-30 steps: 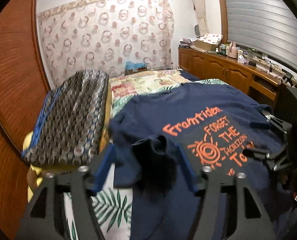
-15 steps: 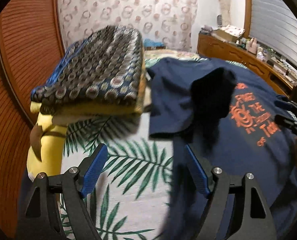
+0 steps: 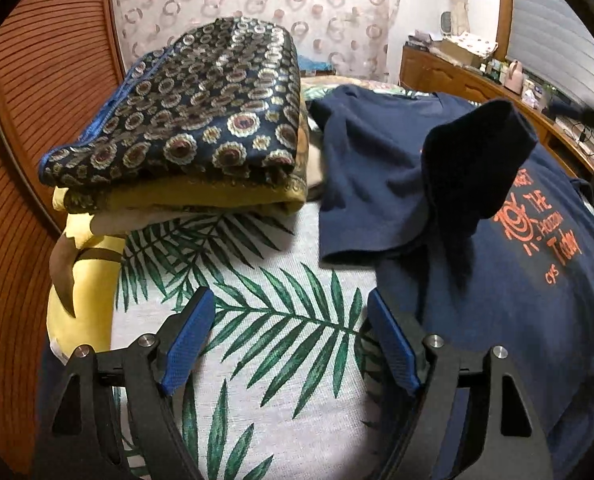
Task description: Fold small clothes
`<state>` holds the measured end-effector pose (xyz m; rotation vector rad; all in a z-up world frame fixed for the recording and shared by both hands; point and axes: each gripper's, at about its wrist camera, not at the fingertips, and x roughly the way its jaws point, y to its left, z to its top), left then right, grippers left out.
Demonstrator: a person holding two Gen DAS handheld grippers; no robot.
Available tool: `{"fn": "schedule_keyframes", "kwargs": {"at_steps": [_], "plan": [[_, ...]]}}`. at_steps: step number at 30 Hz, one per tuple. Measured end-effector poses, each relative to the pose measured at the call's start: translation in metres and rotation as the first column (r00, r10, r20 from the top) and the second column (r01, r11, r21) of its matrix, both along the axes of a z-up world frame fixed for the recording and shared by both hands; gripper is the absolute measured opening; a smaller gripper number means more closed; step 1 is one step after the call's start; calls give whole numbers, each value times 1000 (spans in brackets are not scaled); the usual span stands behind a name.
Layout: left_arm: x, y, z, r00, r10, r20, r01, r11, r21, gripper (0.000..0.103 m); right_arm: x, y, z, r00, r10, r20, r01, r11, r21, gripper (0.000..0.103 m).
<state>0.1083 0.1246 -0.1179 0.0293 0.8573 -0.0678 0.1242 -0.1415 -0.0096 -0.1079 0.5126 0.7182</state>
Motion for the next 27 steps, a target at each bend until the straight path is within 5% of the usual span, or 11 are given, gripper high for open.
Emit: {"fn": "schedule_keyframes", "kwargs": {"at_steps": [6,10,17,23,27], "plan": [[1,1,1,1000,4,-3,-4,1000,-14,80,18,69,10,989,139,-52,-143,987,-72,76],[0,1,1,1000,5,-1,-5,1000,-19,80,31,94,-7,978,166,-127,-182,976,-119,44],[0,3,1,1000,6,0,-6,1000,-21,80,47,106,-26,968,172,-181,-206,960,-191,9],[0,2,1,1000,6,0,-6,1000,-21,80,46,57,-32,995,-23,-98,2,979,-203,3],[0,2,1,1000,6,1,-6,1000,-20,80,50,19,-52,977,-133,-165,104,979,-176,3]]}}
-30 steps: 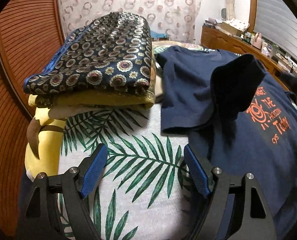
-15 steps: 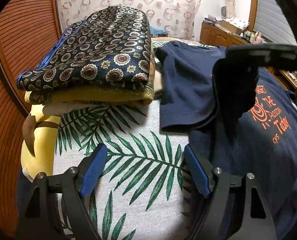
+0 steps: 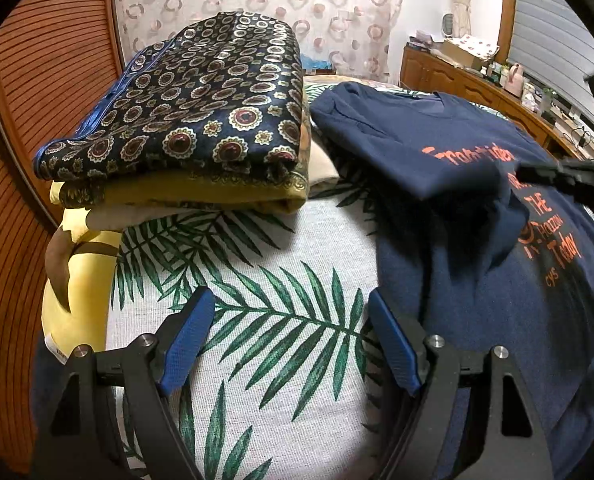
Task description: Fold small clothes
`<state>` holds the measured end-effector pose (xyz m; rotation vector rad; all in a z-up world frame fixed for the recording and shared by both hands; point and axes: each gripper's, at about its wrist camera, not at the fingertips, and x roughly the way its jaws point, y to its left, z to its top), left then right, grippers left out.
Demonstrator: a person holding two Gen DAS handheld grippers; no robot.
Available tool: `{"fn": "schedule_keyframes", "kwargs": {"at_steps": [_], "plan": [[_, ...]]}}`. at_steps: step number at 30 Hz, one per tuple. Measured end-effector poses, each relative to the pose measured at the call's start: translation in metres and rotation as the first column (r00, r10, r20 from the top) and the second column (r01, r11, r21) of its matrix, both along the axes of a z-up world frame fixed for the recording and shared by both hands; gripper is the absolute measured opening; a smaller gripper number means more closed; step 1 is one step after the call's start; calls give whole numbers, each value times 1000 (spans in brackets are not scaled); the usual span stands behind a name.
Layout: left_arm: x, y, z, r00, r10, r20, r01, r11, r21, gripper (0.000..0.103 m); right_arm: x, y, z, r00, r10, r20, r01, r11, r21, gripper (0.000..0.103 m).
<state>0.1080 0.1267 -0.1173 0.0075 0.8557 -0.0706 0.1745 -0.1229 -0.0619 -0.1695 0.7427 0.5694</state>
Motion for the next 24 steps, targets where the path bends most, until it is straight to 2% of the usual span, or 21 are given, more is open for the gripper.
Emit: {"fn": "schedule_keyframes", "kwargs": {"at_steps": [3,6,8,10,14,17,19,24], "plan": [[0,0,0,1000,0,0,0,1000,-1,80,-3,-8,-3,999,-34,10,34,999,-3,5],[0,0,0,1000,0,0,0,1000,0,80,-10,-5,12,999,-15,52,13,999,37,22],[0,0,0,1000,0,1,0,1000,-1,80,-15,9,19,996,40,81,-46,997,70,41],[0,0,0,1000,1,1,-1,1000,-1,80,-19,22,21,991,92,95,-100,992,78,52],[0,1,0,1000,1,1,-1,1000,-1,80,-24,60,10,971,223,83,-228,972,53,54],[0,0,0,1000,2,2,-2,1000,-2,80,-22,85,-5,950,311,34,-312,949,35,54],[0,1,0,1000,2,1,-2,1000,-1,80,-3,103,-17,932,361,-22,-361,932,8,54],[0,1,0,1000,2,2,-2,1000,-1,80,16,128,-37,925,379,-37,-381,922,-68,54]]}}
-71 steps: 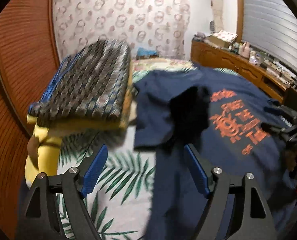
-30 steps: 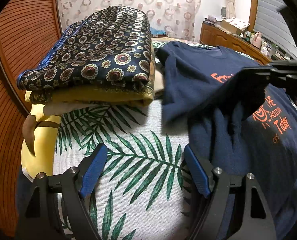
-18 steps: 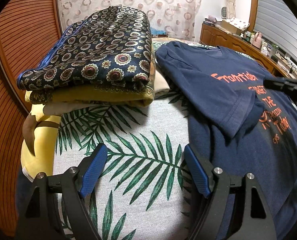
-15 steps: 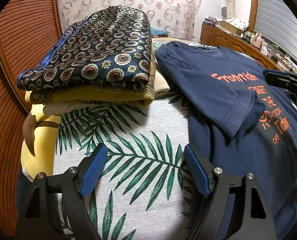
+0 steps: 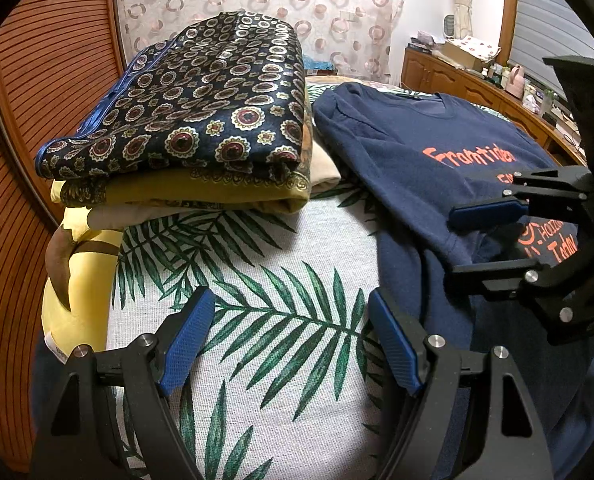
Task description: Fold small clothes
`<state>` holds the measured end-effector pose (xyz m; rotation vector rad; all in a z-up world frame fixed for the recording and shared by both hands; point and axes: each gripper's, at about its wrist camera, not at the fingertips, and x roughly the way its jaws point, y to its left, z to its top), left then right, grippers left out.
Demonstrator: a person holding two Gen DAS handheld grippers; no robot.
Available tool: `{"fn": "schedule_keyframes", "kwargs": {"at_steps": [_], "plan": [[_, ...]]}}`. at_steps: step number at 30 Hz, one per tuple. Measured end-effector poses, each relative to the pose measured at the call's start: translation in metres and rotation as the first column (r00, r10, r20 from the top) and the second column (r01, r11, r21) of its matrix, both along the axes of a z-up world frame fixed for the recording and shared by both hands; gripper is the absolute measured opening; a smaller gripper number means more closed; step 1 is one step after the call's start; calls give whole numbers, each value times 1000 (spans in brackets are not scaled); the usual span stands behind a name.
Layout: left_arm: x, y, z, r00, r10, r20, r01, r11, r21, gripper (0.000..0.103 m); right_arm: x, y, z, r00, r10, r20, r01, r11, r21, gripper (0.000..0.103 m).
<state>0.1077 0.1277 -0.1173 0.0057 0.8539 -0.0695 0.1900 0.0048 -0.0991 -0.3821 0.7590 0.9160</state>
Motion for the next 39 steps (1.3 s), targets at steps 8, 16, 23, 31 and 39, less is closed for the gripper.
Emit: {"fn": "schedule_keyframes", "kwargs": {"at_steps": [8,16,23,31,39], "plan": [[0,0,0,1000,0,0,0,1000,0,80,0,3,14,995,-29,96,31,999,-20,5],[0,0,0,1000,2,1,-2,1000,0,80,62,-52,66,949,-286,131,270,955,127,5],[-1,1,0,1000,4,3,-4,1000,-4,80,128,-90,48,857,-513,42,509,857,85,9],[0,3,-1,1000,7,3,-7,1000,0,80,105,-103,36,857,-513,44,508,857,91,44],[-1,3,-3,1000,10,4,-10,1000,3,80,33,-103,11,945,-327,-28,328,939,107,44]]}}
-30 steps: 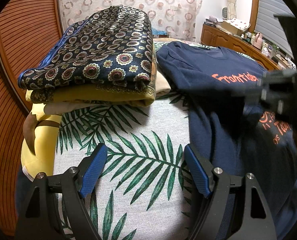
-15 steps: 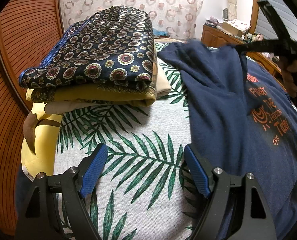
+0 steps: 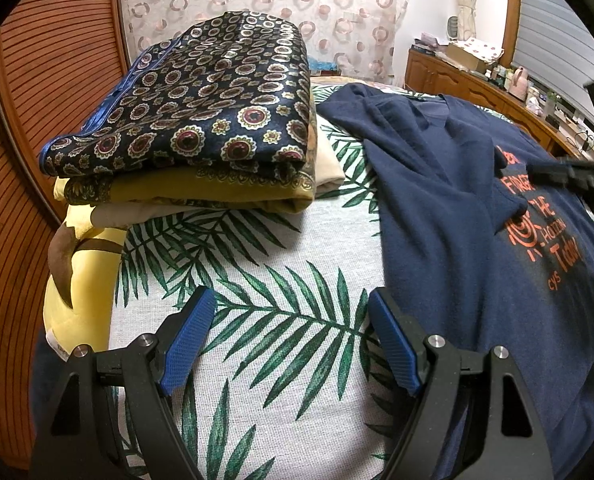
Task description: Fold small clothes
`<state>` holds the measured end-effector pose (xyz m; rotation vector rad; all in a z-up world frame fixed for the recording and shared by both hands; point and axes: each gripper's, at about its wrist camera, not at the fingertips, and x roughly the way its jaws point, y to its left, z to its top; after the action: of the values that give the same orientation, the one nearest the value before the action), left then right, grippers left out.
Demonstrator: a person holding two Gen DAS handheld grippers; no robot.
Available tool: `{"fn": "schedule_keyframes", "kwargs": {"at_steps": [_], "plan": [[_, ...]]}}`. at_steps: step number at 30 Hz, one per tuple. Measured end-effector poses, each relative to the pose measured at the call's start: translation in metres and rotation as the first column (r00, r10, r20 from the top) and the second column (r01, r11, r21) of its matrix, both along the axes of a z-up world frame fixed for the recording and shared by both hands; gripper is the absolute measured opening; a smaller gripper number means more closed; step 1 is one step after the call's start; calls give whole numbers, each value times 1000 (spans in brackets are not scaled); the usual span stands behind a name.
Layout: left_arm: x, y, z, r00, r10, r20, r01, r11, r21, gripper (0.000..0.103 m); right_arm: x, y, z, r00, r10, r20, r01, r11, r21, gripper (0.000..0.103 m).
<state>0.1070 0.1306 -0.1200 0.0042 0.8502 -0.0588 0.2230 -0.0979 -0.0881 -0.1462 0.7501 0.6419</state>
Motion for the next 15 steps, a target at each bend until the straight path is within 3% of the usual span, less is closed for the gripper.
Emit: {"fn": "schedule_keyframes", "kwargs": {"at_steps": [6,7,9,10,15], "plan": [[0,0,0,1000,0,0,0,1000,0,80,-6,15,-28,999,18,-52,-18,1000,-12,44],[0,0,0,1000,-1,1,1,1000,-1,80,-6,16,-29,999,14,-37,-14,1000,-15,40],[0,0,0,1000,0,0,0,1000,-1,80,-5,20,-30,999,34,-30,-35,999,-31,11],[0,0,0,1000,0,1,0,1000,-1,80,-6,26,-31,998,52,-33,-53,998,-32,4],[0,0,0,1000,0,1,0,1000,0,80,-32,4,-5,996,94,0,-94,996,-9,4]]}}
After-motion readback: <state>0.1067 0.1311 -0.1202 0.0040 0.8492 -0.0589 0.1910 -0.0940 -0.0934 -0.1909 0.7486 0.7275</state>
